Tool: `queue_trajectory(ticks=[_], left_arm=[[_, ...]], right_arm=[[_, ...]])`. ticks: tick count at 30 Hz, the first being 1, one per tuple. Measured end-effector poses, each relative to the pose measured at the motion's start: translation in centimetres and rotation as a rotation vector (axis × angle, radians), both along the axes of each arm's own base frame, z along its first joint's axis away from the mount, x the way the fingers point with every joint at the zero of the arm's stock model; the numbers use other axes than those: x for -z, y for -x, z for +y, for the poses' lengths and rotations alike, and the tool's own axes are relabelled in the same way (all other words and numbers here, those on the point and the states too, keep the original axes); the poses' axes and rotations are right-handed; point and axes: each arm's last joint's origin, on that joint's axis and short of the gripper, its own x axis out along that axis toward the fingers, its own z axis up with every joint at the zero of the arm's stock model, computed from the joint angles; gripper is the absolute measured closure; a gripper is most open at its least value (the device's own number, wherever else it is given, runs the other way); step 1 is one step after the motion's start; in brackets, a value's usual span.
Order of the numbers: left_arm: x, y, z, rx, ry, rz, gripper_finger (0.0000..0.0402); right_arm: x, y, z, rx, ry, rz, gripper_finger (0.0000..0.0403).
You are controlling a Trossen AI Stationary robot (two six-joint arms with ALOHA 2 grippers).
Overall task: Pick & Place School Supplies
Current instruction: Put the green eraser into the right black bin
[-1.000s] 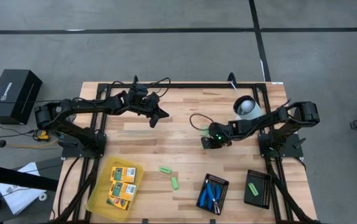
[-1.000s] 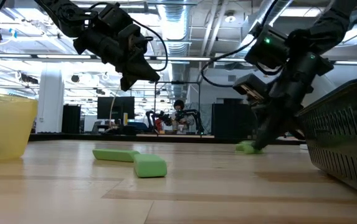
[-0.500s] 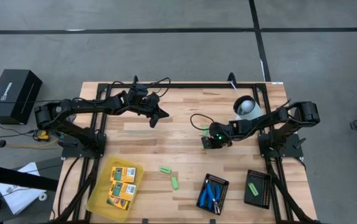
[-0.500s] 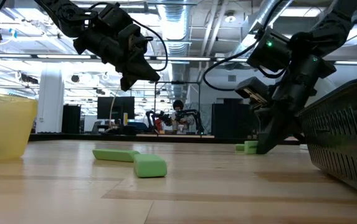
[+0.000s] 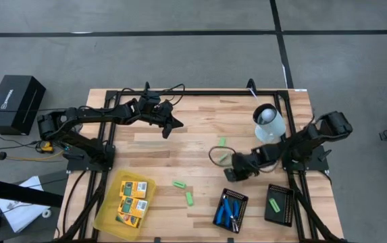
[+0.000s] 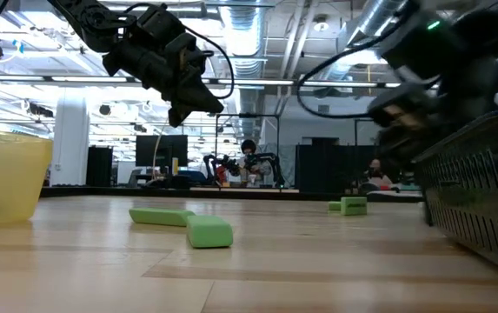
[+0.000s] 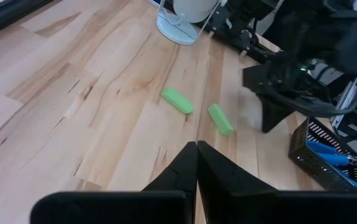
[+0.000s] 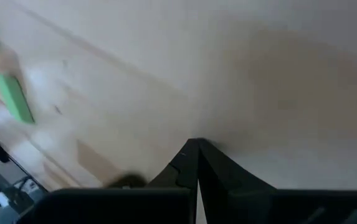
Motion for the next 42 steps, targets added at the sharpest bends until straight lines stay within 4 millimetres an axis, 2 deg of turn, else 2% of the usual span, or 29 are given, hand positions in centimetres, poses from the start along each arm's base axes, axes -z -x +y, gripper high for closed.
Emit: queue_trajectory(ticks=[3, 8, 12, 17, 22, 26, 31, 37, 42], left_arm=[[0.0, 0.0, 0.0, 0.0, -0.003, -0.006, 0.04], [-0.1, -0.1, 0.0, 0.001, -0.009, -0.017, 0.04], [-0.2, -0.1, 0.0, 0.0, -0.01, -0.02, 0.0401], [-0.2, -0.1, 0.0, 0.016, -0.004, -0.029, 0.04], [-0.2, -0.1, 0.0, 0.017, -0.002, -0.03, 0.04], [-0.2, -0.1, 0.0, 0.016, 0.0, -0.031, 0.0399], [-0.3, -0.1, 0.0, -0.001, 0.032, -0.032, 0.0399], [-0.3, -0.1, 0.0, -0.006, 0.042, -0.035, 0.0399], [-0.3, -0.1, 0.0, -0.009, 0.041, -0.034, 0.0399]], right_arm=[[-1.0, 0.7, 1.3, 0.041, 0.014, -0.035, 0.0403], [-5.2, 1.3, 1.5, 0.176, 0.13, -0.3, 0.0401], [-9.1, 2.1, -0.1, 0.181, 0.23, -0.51, 0.0375], [-13.5, 2.9, -2.8, 0.08, 0.433, -0.667, 0.0305], [-16.1, 3.9, -5.9, -0.124, 0.614, -0.569, 0.0233], [-16.8, 4.0, -8.1, -0.35, 0.639, -0.432, 0.0207], [-16.9, 2.7, -10.2, -0.638, 0.615, -0.395, 0.0214], [-16.4, 0.0, -12.4, -0.89, 0.556, -0.38, 0.0237], [-15.5, -3.1, -13.4, -1.152, 0.558, -0.359, 0.0235]])
